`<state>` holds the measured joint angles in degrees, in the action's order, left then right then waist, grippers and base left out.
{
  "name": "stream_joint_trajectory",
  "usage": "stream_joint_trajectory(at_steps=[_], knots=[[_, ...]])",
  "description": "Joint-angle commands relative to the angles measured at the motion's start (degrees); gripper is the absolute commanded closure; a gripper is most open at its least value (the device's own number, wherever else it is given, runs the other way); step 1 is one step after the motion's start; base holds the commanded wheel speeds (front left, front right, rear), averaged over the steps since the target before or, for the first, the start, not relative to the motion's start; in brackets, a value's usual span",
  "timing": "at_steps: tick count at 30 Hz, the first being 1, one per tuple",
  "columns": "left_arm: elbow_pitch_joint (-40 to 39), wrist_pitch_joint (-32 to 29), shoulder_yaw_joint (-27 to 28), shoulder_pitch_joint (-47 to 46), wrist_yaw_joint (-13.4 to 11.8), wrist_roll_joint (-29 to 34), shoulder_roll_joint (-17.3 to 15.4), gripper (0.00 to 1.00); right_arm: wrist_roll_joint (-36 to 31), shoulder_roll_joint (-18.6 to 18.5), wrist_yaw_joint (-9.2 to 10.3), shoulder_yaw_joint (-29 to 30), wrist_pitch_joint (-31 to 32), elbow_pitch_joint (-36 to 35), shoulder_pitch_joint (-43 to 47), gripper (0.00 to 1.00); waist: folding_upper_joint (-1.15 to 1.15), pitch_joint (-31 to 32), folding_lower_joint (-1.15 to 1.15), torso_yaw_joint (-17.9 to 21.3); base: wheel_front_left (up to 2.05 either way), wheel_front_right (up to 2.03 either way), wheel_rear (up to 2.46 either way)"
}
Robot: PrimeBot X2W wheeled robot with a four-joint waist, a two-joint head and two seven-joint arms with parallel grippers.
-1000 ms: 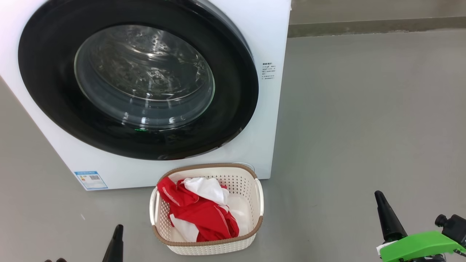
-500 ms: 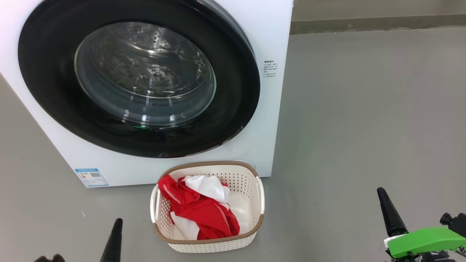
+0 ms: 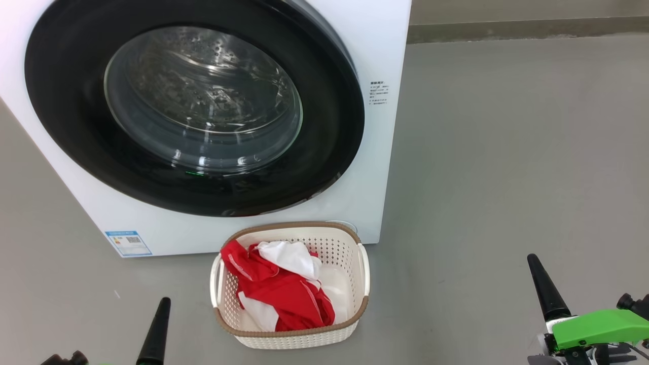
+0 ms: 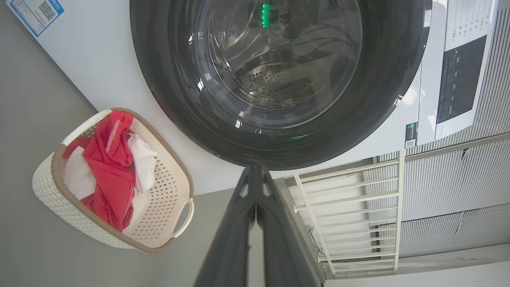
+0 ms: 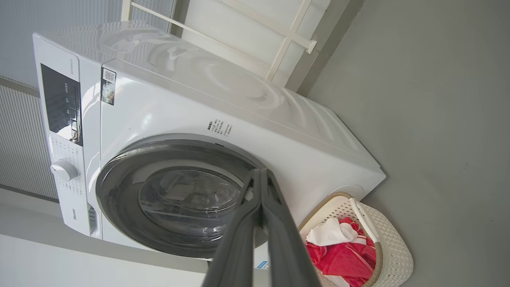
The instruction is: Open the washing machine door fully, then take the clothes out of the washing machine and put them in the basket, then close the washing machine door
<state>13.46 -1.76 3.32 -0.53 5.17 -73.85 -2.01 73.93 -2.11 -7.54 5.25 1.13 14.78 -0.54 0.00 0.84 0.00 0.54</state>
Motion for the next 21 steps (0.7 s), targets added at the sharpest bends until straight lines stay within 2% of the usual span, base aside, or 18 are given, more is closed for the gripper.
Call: stream_joint_trajectory(at_steps=[1,21], knots=[[-0.94,-0.52,1.78,-2.76,0.99,-1.83,-0.74,1.00,1.85,-0.95,0.01,-0.53,0.48,-1.35,-3.14,1.00,0.00,-0.06,0.00,-0.04,0.00,0.00,0.00],[0.32,-3.96,2.95,-5.13,2.07,-15.27,-0.85,1.00,15.55,-1.11,0.05,0.54,4.14,-0.89,-5.14,1.00,0.00,-0.84,0.00,-0.45,0.00,0.00,0.00]])
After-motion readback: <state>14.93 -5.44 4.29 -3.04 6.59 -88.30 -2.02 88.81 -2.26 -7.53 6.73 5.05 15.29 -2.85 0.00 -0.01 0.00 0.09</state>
